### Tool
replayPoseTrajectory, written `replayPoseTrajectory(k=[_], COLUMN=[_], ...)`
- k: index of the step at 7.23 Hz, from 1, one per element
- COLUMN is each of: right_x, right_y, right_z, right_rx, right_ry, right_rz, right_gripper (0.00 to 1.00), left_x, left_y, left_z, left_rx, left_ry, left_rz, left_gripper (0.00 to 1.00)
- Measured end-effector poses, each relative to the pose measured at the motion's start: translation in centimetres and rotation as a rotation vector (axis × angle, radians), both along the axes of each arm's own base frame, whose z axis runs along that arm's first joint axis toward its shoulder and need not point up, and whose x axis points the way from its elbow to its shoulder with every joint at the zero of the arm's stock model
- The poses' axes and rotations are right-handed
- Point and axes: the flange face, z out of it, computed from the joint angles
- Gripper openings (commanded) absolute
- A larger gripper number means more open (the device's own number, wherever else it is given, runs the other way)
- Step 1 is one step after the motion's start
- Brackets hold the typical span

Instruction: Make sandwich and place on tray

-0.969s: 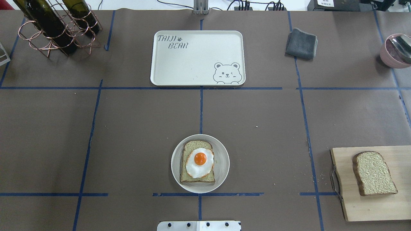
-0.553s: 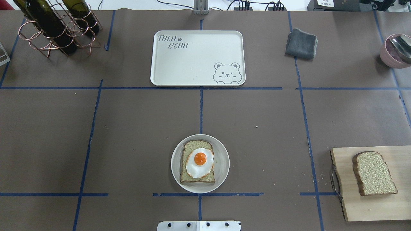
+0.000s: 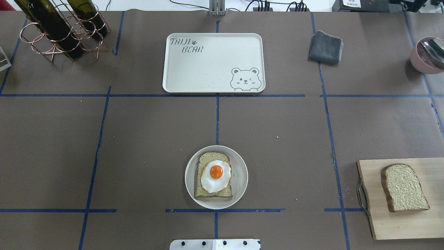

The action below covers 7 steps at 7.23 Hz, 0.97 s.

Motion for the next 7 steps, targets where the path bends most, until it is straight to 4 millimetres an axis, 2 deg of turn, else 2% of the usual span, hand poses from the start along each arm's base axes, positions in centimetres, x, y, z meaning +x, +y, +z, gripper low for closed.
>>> replayPoseTrajectory(k=[2,3,4,7], right_x=[-3.3,-4.8,-6.4,-11.2], right_y=[-0.1,0.8,3.0,12.6], right_z=[-0.3,-0.3,0.0,2.4], right_rx=[-0.045,-0.04,-0.042,-0.047], right_ry=[-0.029,-0.036,-0.045,-0.075], right_rz=[0.006,0.003,0.011,0.051], right_gripper=[1.0,1.0,1.0,0.97], left_x=[5.7,8.6,11.4,21.2], left_y=[0.4,1.0,1.9,4.7], left_z=[-3.1,-5.2,-7.8,-15.8], left_rx=[-0.006,-0.028,-0.06,-0.2], left_ry=[0.075,0.118,0.166,0.289], left_rz=[-0.018,-0.028,-0.04,-0.047], left_gripper=[1.0,1.0,1.0,1.0])
